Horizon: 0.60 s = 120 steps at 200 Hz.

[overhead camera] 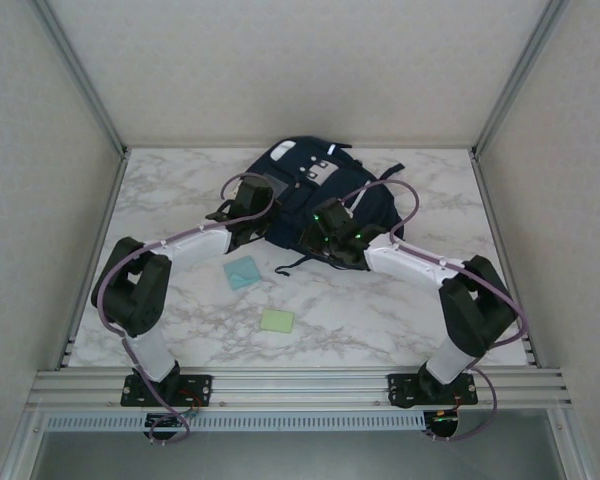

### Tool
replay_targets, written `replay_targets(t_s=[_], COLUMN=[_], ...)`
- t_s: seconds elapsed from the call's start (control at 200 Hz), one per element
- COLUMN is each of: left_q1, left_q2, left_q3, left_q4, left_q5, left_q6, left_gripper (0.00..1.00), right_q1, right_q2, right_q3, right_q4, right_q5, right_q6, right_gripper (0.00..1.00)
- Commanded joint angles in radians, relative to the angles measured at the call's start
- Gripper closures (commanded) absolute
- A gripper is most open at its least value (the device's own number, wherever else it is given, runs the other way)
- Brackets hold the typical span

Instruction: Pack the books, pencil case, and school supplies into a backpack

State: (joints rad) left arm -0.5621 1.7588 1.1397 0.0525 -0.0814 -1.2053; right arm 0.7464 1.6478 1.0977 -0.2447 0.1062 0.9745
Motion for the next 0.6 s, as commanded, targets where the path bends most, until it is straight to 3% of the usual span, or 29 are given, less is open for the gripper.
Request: replay_targets(t_s=[0.0,0.415,0.536,0.596], left_q1=[-0.022,-0.036,-0.035,-0.035], left_q2=[-0.091,-0.128,-0.127,-0.126], left_q3=[-0.007,-0.047,-0.052,-0.054], left_q4=[0.017,0.01,0.006,0.006], left_q5=[-0.005,-0.01,-0.012,-0.012], left_q6=[-0.002,-0.008,-0.007,-0.006], left_gripper=[1.0,1.0,1.0,1.0], right_q1=[0.037,0.054,0.062,0.066], right_q2=[0.043,0.142,0.101,0.087], right_q3=[0.045,0.086,0.024,0.011], right_q4=[0.06,0.121,0.246,0.27], right_q5=[0.096,0.242,0.202,0.19], right_q6=[0.052,0.035,0.018,0.027], right_gripper=[0.55,0.56,0.51,0.43])
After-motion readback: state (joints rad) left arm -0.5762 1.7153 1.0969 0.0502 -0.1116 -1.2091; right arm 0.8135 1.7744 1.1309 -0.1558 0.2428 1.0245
